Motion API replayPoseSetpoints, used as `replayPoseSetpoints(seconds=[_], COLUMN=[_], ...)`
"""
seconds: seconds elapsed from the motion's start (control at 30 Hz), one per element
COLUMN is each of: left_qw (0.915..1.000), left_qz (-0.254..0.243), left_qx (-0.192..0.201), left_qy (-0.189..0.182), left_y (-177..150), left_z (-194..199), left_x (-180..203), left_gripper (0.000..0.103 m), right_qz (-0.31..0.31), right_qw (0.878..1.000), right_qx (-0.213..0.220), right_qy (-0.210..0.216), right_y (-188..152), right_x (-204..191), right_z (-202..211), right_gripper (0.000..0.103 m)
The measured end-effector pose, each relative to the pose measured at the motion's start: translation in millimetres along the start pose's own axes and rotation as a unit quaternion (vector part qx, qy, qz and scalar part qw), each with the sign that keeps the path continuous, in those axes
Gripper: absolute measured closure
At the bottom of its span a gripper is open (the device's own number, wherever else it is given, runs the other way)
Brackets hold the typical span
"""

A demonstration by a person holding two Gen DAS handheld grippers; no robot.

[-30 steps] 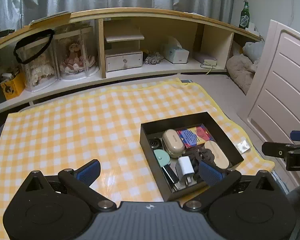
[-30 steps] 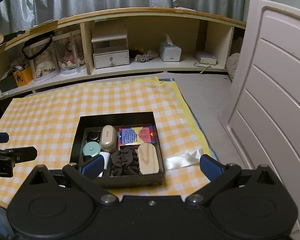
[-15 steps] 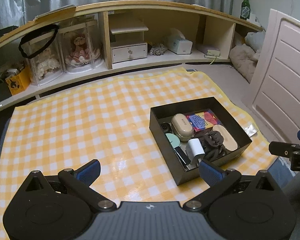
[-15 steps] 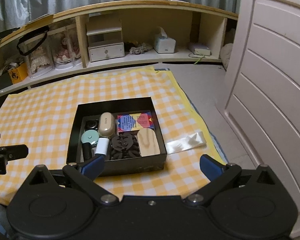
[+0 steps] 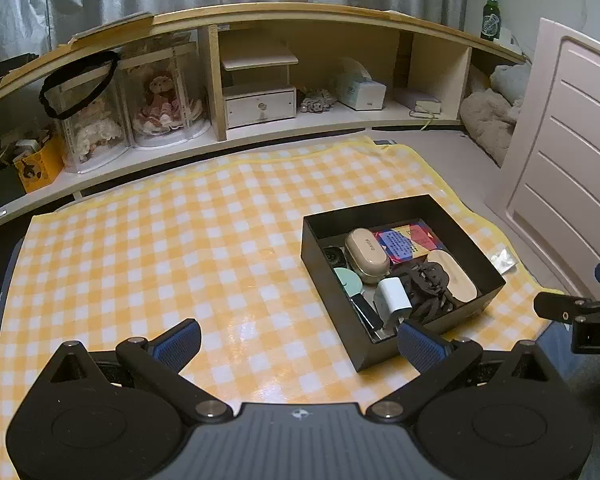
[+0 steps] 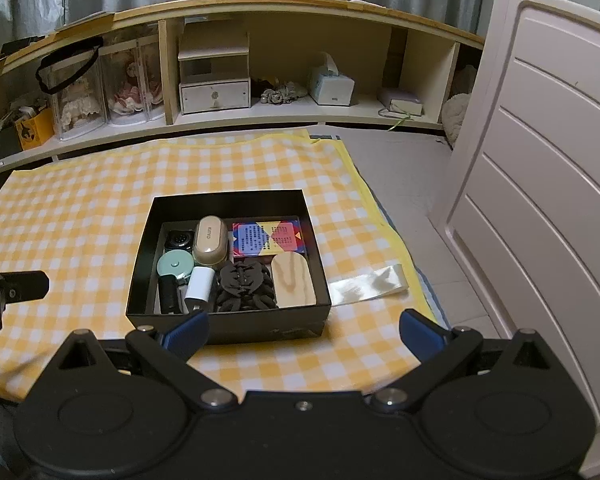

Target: Organize rigid objects

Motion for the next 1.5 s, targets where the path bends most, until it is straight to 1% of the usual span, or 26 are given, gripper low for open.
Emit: replayPoseSetpoints(seconds=[0.5,1.5], left_qw=[1.0,1.0], left_qz=[0.0,-0.002], left_qx=[0.0,0.0], left_qy=[0.002,0.003], left_y=[0.2,-1.3], left_z=[0.1,0.2], left_x=[-0.8,-2.1], left_gripper=[0.0,0.0], right_qz=[-0.012,-0.013], right_qw=[1.0,1.0], right_qx=[0.0,-0.001], right_qy=[0.009,0.01], right_y=[-1.4,-1.6], right_x=[1.9,2.0], right_z=[-1.0,-1.4], right_gripper=[0.001,0.001])
Point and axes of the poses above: each gripper's, at about its wrist camera, not at the fingertips, and z roughly against the way its jaws point, x to its right, y to its top, the point moved 4 cm from there along -z, roughly the way its jaws point, and after that the axes turned 14 degrees about z, right-handed, at the moved point
